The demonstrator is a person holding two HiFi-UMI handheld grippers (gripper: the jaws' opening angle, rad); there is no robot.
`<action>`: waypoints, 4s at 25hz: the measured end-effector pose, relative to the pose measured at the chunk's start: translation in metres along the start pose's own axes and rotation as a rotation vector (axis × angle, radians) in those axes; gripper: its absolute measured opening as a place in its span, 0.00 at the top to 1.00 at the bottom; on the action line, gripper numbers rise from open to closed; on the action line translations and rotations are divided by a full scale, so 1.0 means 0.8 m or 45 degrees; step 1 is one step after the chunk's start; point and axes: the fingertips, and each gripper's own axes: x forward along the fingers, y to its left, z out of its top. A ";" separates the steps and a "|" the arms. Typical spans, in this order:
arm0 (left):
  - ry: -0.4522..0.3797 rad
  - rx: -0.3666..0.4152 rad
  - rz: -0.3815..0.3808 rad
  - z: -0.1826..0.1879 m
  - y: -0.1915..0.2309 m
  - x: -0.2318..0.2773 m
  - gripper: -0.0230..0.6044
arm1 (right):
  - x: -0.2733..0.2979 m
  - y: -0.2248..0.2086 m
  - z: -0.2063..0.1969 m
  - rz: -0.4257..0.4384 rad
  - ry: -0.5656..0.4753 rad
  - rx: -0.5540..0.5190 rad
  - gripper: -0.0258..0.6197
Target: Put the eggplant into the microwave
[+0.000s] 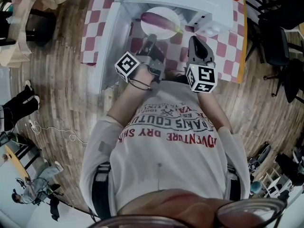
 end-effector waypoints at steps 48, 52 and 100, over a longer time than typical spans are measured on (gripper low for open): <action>-0.181 0.096 0.162 0.056 0.127 0.130 0.92 | 0.095 0.001 -0.105 0.096 0.221 0.065 0.92; -0.183 0.111 0.165 0.061 0.127 0.143 0.91 | 0.101 0.001 -0.107 0.106 0.225 0.094 0.92; 0.203 0.540 0.258 0.026 0.104 0.123 0.92 | 0.125 0.020 -0.098 0.091 0.211 0.120 0.92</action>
